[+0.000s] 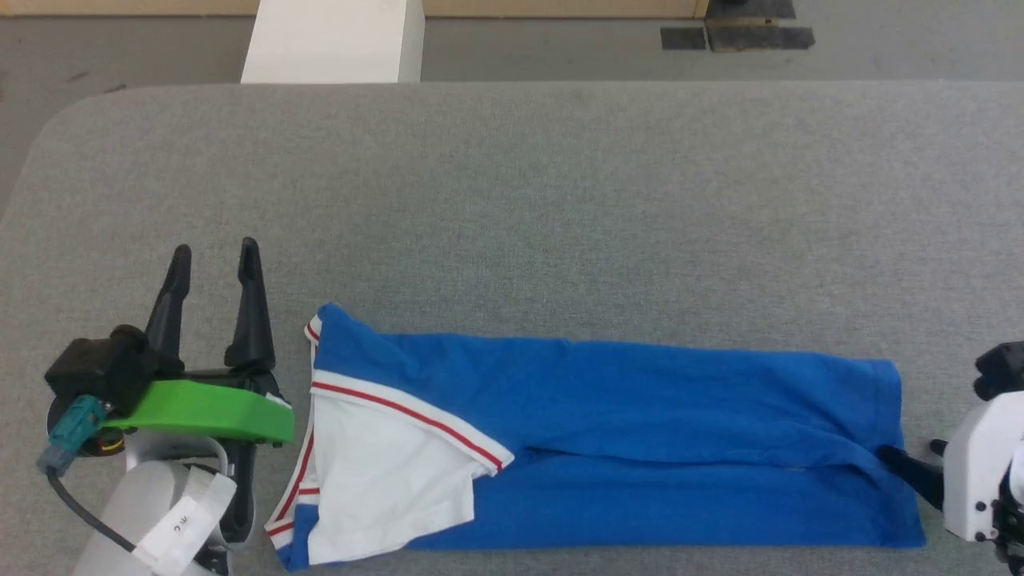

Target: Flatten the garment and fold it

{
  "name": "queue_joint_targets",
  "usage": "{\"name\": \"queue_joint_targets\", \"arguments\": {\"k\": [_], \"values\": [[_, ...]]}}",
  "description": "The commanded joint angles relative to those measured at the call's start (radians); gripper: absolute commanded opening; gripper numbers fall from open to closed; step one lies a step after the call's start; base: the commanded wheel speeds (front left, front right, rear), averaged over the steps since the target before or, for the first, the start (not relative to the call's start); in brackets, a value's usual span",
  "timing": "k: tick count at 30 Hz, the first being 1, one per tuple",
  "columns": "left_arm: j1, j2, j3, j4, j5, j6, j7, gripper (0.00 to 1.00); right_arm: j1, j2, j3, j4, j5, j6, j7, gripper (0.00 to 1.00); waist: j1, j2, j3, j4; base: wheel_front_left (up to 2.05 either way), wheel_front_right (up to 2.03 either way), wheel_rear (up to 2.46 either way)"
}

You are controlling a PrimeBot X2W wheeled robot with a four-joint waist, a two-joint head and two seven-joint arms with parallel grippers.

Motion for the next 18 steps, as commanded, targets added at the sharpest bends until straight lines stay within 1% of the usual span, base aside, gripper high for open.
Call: {"name": "queue_joint_targets", "arguments": {"k": [1,9,13,17,18], "values": [[-0.016,-0.003,0.0,0.01,0.015,-0.008,-0.006,1.0,-0.025,-0.004,0.025,0.007,0.016,-0.001,-0.007,1.0,0.0,-0.0001,0.027,0.01,0.0,0.0,0.0],[-0.009,-0.011,0.007,0.045,0.021,-0.01,-0.01,1.0,-0.083,0.001,0.172,0.021,0.075,-0.001,-0.008,1.0,0.0,-0.0001,0.035,0.007,0.0,0.0,0.0],[-0.005,-0.018,0.018,0.046,0.019,-0.012,-0.012,1.0,-0.1,-0.002,0.218,0.025,0.097,-0.001,-0.001,1.0,0.0,-0.0001,0.034,0.007,0.0,0.0,0.0],[0.002,-0.021,0.026,0.043,0.021,-0.012,-0.013,1.0,-0.111,-0.013,0.236,0.043,0.103,-0.001,0.009,1.0,0.0,-0.0001,0.03,0.006,0.0,0.0,0.0],[0.003,-0.021,0.027,0.043,0.021,-0.012,-0.013,1.0,-0.113,-0.017,0.238,0.049,0.101,-0.001,0.013,0.84,0.0,-0.0001,0.029,0.006,0.0,0.0,0.0]]}}
